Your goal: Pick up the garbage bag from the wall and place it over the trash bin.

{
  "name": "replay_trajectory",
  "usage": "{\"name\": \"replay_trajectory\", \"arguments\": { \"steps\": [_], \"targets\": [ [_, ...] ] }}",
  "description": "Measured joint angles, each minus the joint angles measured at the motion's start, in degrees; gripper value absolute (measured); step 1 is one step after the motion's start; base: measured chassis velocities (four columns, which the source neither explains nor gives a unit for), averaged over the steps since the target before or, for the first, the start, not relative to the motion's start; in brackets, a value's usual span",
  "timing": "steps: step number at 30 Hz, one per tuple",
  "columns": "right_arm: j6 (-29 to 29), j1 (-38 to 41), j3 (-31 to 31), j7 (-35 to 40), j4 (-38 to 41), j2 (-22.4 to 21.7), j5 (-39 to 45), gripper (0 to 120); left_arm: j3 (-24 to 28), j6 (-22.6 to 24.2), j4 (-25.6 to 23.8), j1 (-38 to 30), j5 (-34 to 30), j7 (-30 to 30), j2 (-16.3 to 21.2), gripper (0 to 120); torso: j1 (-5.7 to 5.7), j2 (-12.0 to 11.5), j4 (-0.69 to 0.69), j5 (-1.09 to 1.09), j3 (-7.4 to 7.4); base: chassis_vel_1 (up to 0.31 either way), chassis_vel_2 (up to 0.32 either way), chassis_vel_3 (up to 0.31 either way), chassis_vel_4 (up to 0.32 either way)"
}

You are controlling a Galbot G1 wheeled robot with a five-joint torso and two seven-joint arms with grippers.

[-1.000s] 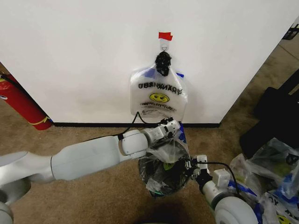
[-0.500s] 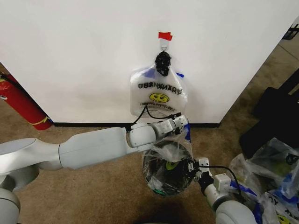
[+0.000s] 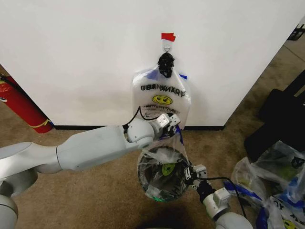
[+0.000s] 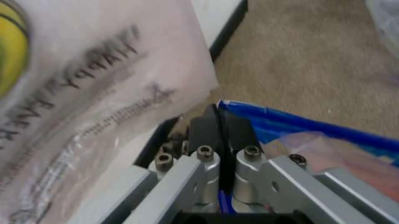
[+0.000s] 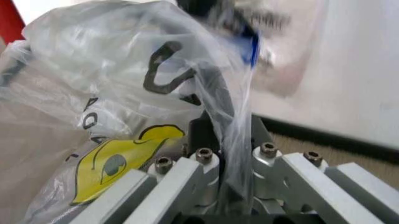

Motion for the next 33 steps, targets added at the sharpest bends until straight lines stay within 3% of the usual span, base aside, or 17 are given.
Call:
{"name": "replay_trajectory", "arguments": {
  "steps": [10, 16, 22, 25, 33],
  "targets": [
    [6.94, -1.33, 1.75, -4.60, -0.34, -0.20, -0.33, 0, 4.00, 0.93, 3.90, -1.60, 2.04, 3.46, -2.65, 0, 0.00, 0.00, -0.01, 0.00, 0.00, 0.000, 0.000, 0.000, 0.000],
    [8.25, -0.63, 2.08, -4.97, -1.04, 0.11, 0.45, 0, 3.00, 3.53, 3.60, -1.03, -1.47, -1.59, -4.11, 0, 0.00, 0.00, 0.00, 0.01, 0.00, 0.000, 0.000, 0.000, 0.000],
    [7.88, -0.30, 2.02, -3.63, -1.83, 0.28, 0.45, 0, -1.14, 6.50, -0.61, -0.25, -6.61, -6.46, -2.39, 20, 0.00, 0.00, -0.01, 0.00, 0.00, 0.000, 0.000, 0.000, 0.000],
    [7.37, 0.67, 1.79, -3.12, -2.56, 0.75, 0.58, 0, -4.08, 4.70, -5.17, 1.14, -15.12, -11.45, -0.43, 32, 0.00, 0.00, 0.01, 0.00, 0.00, 0.000, 0.000, 0.000, 0.000],
    [5.89, 2.04, 0.49, -1.89, -3.34, 1.44, 3.07, 0, -9.03, -0.08, -11.82, 3.72, -21.50, -14.79, 3.53, 54, 0.00, 0.00, 0.01, -0.01, 0.00, 0.000, 0.000, 0.000, 0.000]
  ]
}}
